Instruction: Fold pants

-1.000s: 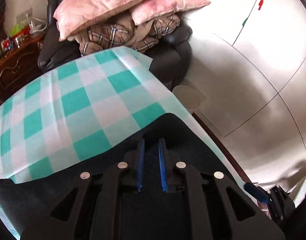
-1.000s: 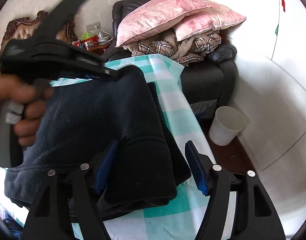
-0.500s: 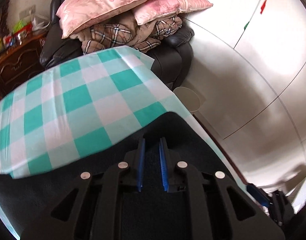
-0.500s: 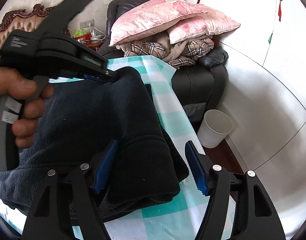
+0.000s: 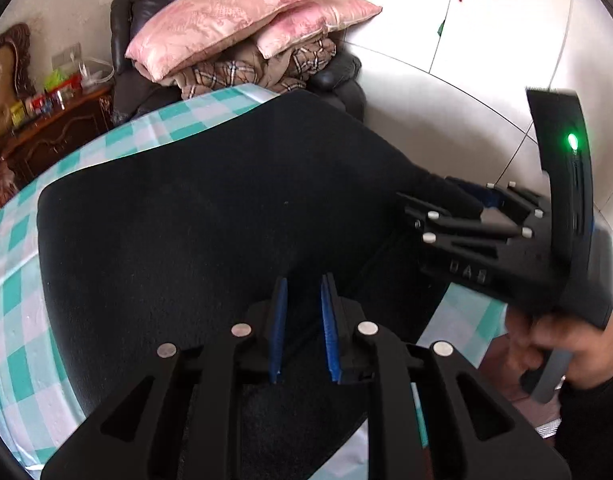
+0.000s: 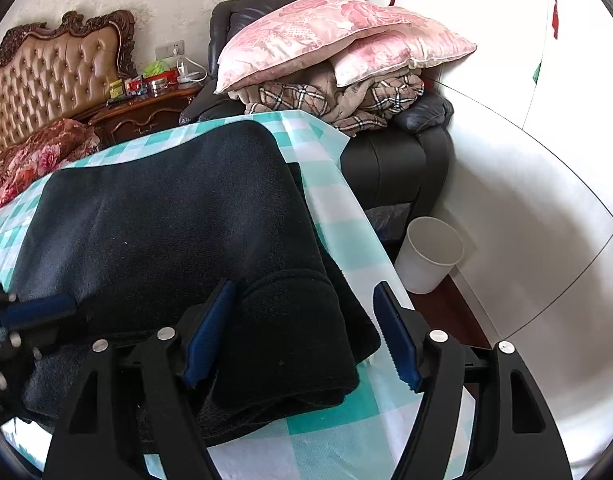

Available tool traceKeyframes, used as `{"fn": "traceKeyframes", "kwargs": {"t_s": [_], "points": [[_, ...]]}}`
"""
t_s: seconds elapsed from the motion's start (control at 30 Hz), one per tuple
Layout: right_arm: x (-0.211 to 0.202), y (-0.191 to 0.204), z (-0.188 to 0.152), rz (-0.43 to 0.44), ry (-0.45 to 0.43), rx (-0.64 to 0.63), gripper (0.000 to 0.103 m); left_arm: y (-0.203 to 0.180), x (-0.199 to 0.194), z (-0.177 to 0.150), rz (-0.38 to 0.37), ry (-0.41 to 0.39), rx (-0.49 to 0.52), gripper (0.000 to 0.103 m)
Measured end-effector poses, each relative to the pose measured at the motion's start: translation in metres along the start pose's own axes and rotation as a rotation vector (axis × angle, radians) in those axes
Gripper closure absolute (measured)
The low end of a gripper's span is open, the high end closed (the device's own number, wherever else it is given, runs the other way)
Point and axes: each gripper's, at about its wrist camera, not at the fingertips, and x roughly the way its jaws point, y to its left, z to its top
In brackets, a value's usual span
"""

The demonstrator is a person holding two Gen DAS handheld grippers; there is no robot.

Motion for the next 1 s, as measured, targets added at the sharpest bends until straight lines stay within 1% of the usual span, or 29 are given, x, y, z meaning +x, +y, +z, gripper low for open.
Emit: {"fn": "traceKeyframes", "kwargs": {"t_s": [0.07,0.17,0.27,0.37,0.43,0.5,0.57,0.63,0.7,0.73,0.8,0.83,0.9,0.93,1.0], "points": [[-0.002,0.001,0.0,-0.009,-0.001,-0.007,0.035,0.003,-0.002,-0.002,-0.008,0.005,-0.025,0.085],[-0.004,0.001,0.002,-0.015,0.001,-0.003,0.034,0.001,-0.006,-0.006,0.0,-0.001,-0.01,0.085],[-0.013,-0.004,0.004,-0.021,0.0,0.038,0.029,0.004,-0.013,-0.013,0.001,-0.01,-0.021,0.085],[-0.027,-0.008,0.005,-0.029,-0.03,0.069,0.028,0.009,-0.022,-0.021,0.012,-0.016,-0.033,0.084],[-0.035,-0.008,0.006,-0.059,-0.054,0.069,0.026,0.014,-0.029,-0.028,0.022,-0.017,-0.05,0.08],[-0.038,-0.012,0.006,-0.1,-0.059,0.084,0.024,0.018,-0.035,-0.034,0.027,-0.014,-0.065,0.072],[-0.039,-0.021,0.005,-0.101,-0.049,0.116,0.022,0.023,-0.042,-0.043,0.036,-0.011,-0.074,0.068],[-0.038,-0.027,0.004,-0.119,-0.036,0.122,0.019,0.027,-0.048,-0.052,0.044,-0.006,-0.087,0.068],[-0.043,-0.032,0.003,-0.151,-0.036,0.135,0.019,0.032,-0.058,-0.063,0.073,-0.007,-0.098,0.068],[-0.046,-0.033,0.002,-0.181,-0.037,0.134,0.019,0.034,-0.064,-0.067,0.093,-0.011,-0.104,0.067],[-0.052,-0.034,0.0,-0.278,-0.036,0.109,0.018,0.041,-0.077,-0.071,0.12,-0.02,-0.123,0.057],[-0.054,-0.036,-0.001,-0.321,-0.03,0.095,0.018,0.045,-0.084,-0.075,0.136,-0.023,-0.138,0.055],[-0.054,-0.041,-0.005,-0.367,-0.007,0.088,0.018,0.05,-0.092,-0.079,0.158,-0.021,-0.158,0.052],[-0.056,-0.043,-0.007,-0.373,0.004,0.091,0.018,0.053,-0.097,-0.083,0.172,-0.021,-0.171,0.051],[-0.065,-0.043,-0.011,-0.353,0.01,0.099,0.018,0.057,-0.104,-0.084,0.195,-0.021,-0.188,0.039]]}}
